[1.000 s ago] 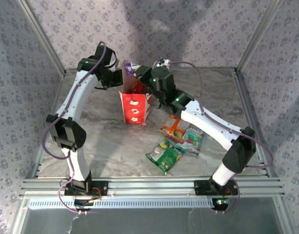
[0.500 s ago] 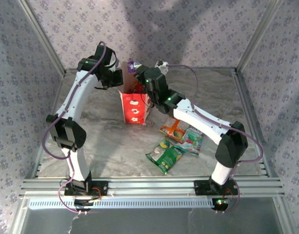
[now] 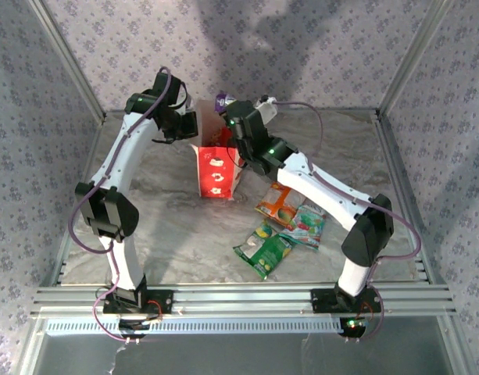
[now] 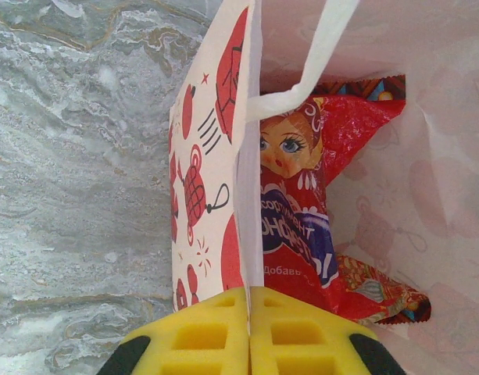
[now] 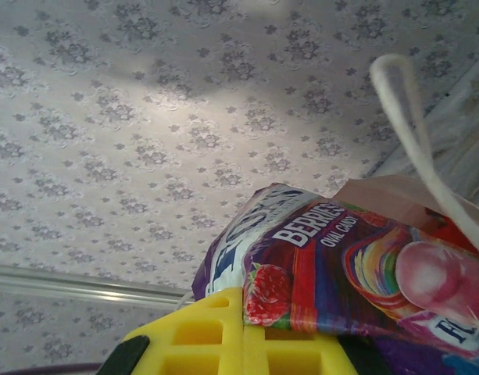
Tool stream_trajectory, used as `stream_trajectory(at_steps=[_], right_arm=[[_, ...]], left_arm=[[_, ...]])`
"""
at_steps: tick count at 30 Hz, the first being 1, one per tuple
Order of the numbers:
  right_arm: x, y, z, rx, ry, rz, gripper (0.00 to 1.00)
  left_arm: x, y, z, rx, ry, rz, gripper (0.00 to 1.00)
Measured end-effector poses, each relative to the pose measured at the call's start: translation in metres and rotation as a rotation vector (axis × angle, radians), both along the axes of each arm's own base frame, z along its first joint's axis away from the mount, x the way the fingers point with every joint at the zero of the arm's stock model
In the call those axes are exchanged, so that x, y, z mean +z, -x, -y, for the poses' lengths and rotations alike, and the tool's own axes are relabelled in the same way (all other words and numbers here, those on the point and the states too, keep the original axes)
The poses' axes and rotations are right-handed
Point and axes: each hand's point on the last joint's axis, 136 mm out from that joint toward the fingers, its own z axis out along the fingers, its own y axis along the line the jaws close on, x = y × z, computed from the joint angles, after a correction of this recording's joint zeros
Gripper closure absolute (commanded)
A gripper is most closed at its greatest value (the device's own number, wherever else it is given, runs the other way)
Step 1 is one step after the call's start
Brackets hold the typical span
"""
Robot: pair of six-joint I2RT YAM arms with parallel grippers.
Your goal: Place the snacks into the paper bag
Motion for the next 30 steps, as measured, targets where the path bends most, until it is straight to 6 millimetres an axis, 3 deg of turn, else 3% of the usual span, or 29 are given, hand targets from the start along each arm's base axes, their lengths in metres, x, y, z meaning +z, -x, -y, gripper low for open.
stream_trajectory(at_steps=[17, 30], right_arm=[[-0.026, -0.003, -0.004, 0.004, 0.022, -0.069, 0.99], [-0.031, -0.018, -0.011, 0.038, 0.021, -0.093, 1.00]], left_arm=[[0.000, 0.000, 0.001, -0.002, 0.004, 0.002, 0.93], [0.001, -0.001, 0.003, -0.007, 0.014, 0.003, 0.93]])
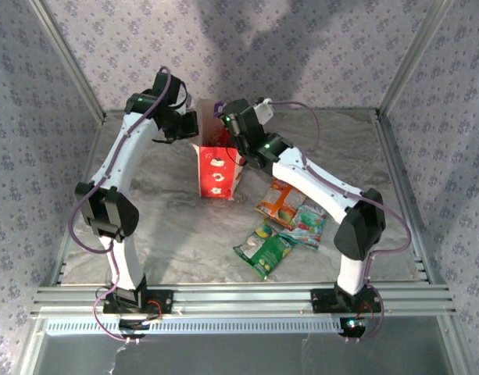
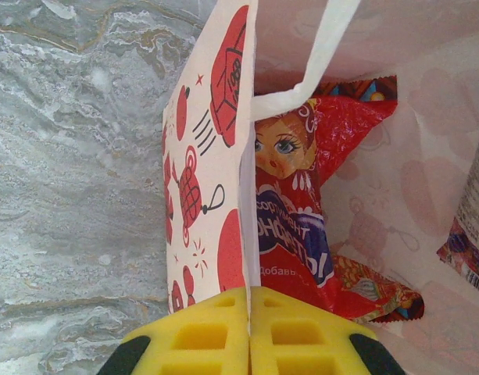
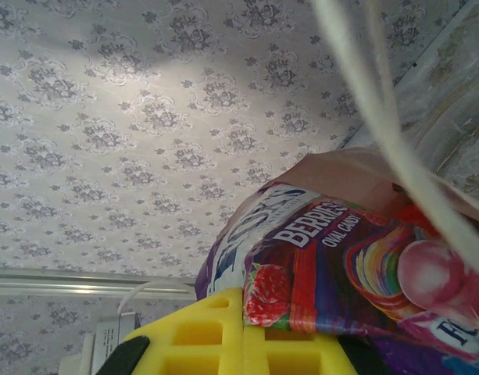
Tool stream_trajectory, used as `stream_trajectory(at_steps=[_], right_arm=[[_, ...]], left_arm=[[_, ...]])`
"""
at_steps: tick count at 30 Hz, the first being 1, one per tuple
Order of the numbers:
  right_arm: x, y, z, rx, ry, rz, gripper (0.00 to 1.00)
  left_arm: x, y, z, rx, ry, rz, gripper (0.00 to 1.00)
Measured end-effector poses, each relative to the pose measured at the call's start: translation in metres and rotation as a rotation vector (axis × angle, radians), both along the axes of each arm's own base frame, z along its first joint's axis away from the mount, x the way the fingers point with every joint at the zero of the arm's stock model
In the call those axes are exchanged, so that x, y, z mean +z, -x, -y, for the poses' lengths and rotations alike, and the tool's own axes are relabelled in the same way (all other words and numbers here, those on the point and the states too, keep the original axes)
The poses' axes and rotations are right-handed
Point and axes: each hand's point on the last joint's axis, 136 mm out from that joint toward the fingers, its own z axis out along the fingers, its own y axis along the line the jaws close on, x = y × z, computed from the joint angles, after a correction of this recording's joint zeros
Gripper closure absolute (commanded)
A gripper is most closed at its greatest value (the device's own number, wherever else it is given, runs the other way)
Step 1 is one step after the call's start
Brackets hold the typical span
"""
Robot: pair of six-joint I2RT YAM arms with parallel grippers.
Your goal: Place the snacks into the paper bag
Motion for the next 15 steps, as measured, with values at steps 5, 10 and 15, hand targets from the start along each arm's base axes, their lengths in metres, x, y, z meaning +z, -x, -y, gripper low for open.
stream_trajectory(at_steps=[5, 10, 15], right_arm=[[0.000, -0.009, -0.011, 0.026, 0.010, -0.002, 1.00], [-0.004, -0.013, -0.011, 0.027, 0.024, -0.009, 0.98], [-0.005, -0.015, -0.007, 0.023, 0.024, -0.015, 0.58]], left_arm=[[0.000, 0.000, -0.001, 0.000, 0.001, 0.000, 0.93], [-0.001, -0.001, -0.003, 0.004, 0.004, -0.003, 0.93], [-0.003, -0.002, -0.003, 0.002, 0.007, -0.011, 0.93]])
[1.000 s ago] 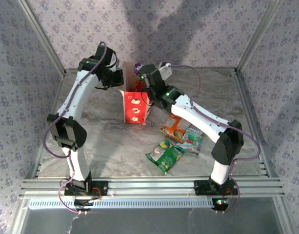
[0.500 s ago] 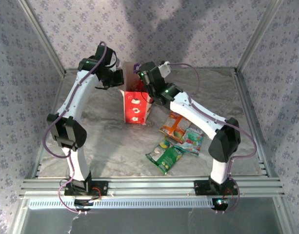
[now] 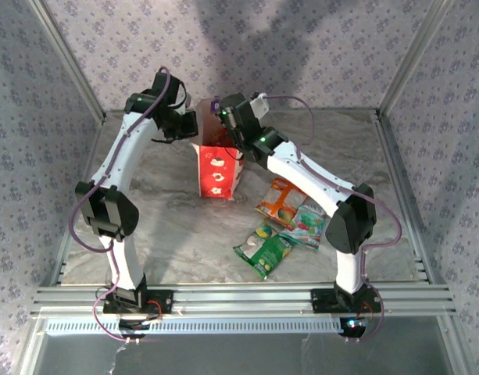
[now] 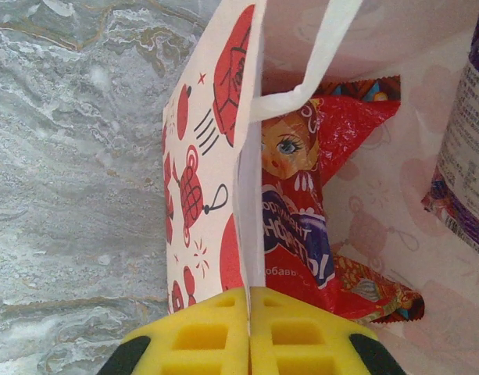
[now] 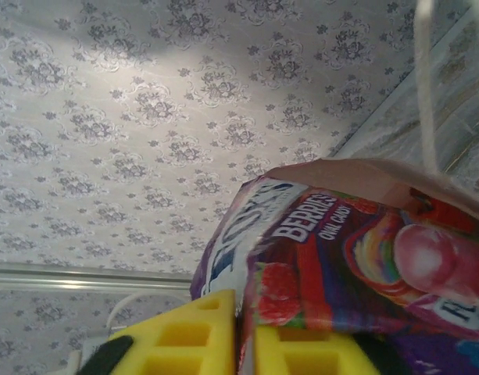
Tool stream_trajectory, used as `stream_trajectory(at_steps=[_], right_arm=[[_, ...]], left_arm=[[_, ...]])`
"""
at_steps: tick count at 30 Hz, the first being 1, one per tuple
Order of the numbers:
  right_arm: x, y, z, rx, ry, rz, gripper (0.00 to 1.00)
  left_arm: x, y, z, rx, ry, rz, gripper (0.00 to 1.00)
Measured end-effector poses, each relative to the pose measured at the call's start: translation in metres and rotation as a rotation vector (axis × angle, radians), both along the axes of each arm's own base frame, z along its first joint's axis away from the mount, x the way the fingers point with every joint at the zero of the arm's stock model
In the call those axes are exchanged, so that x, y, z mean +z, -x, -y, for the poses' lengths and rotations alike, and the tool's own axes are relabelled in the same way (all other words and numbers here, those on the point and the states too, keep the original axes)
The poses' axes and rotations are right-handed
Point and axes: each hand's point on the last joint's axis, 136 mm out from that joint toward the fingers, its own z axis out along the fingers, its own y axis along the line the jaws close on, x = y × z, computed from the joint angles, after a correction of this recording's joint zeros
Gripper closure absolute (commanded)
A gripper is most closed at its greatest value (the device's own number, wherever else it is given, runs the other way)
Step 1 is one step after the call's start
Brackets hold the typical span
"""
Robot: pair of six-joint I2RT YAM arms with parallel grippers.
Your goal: Place the snacks into the paper bag
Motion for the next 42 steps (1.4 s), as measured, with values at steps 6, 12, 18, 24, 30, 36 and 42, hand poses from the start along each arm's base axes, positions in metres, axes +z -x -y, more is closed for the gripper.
stream_trajectory(at_steps=[6, 12, 18, 24, 30, 36, 42], right_arm=[[-0.002, 0.000, 0.001, 0.013, 0.003, -0.016, 0.45], [-0.004, 0.001, -0.002, 0.038, 0.004, -0.030, 0.41], [-0.004, 0.004, -0.004, 0.063, 0.013, -0.036, 0.32], [0.007, 0.010, -0.002, 0.078, 0.037, -0.013, 0.30], [0.033, 0.020, 0.005, 0.089, 0.025, 0.034, 0.28], [0.048, 0.027, 0.012, 0.095, 0.022, 0.064, 0.29], [0.049, 0.030, 0.010, 0.131, 0.075, 0.077, 0.32]], left_arm=[[-0.007, -0.002, 0.003, -0.007, 0.009, -0.017, 0.93], [-0.007, -0.002, 0.003, -0.008, 0.009, -0.018, 0.93], [-0.007, -0.003, 0.002, -0.004, 0.009, -0.018, 0.93], [-0.007, -0.003, 0.001, -0.002, 0.009, -0.018, 0.93], [-0.007, -0.003, 0.001, -0.003, 0.011, -0.019, 0.93], [-0.003, -0.003, 0.001, -0.003, 0.013, -0.013, 0.93], [-0.002, -0.003, 0.001, -0.003, 0.013, -0.012, 0.93]])
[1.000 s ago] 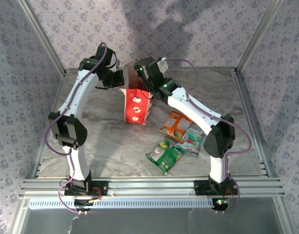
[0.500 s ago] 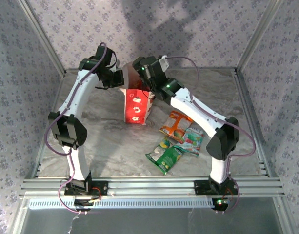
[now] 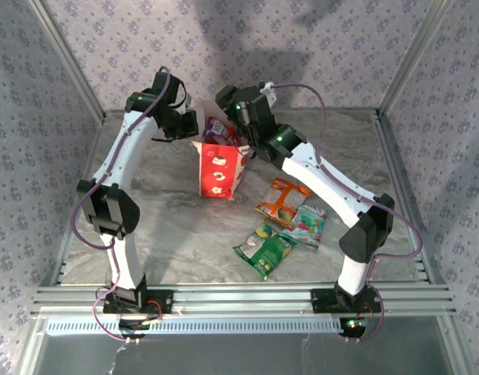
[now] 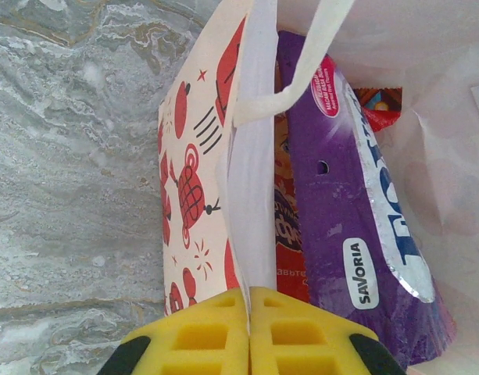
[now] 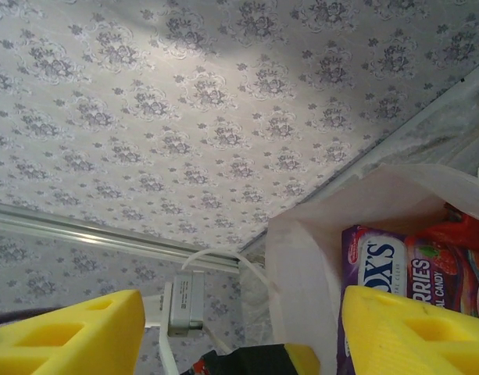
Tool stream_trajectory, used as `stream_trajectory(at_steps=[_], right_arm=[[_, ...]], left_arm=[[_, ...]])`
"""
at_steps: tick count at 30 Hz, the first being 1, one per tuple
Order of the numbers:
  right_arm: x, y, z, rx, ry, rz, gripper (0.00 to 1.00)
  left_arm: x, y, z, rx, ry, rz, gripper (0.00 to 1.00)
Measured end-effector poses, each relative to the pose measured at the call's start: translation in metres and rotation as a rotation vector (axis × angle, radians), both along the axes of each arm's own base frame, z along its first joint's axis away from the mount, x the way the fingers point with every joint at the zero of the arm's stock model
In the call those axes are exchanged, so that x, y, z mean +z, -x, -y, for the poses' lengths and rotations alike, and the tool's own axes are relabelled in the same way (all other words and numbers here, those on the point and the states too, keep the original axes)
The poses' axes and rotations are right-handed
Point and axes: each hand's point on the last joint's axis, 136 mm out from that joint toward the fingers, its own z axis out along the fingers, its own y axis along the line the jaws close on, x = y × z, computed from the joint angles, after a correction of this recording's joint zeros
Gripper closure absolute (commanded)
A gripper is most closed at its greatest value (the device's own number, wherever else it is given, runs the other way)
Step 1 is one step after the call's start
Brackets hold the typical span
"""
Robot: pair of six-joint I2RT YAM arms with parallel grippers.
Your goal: Place the snacks into the paper bag
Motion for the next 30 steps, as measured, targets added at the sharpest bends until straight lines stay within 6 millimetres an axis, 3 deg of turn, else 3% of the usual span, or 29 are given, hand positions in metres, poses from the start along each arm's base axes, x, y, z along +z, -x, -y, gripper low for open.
stream_trajectory(at_steps=[10, 16, 20, 25, 30], right_arm=[[-0.006, 0.008, -0.004, 0.136, 0.163, -0.005, 0.35], [0.002, 0.012, 0.002, 0.185, 0.257, 0.007, 0.35], [-0.010, 0.016, 0.006, 0.208, 0.338, -0.008, 0.36], [-0.022, 0.027, 0.020, 0.220, 0.424, -0.020, 0.36], [-0.011, 0.048, 0.048, 0.202, 0.477, 0.013, 0.36]], left_arm=[[0.004, -0.002, 0.005, -0.012, 0.021, 0.002, 0.93], [0.009, -0.002, 0.006, -0.017, 0.028, 0.000, 0.94], [0.017, -0.003, 0.007, -0.026, 0.028, 0.008, 0.96], [0.016, -0.002, 0.002, -0.016, -0.007, -0.004, 0.99], [0.011, 0.000, -0.012, 0.017, -0.071, -0.019, 1.00]])
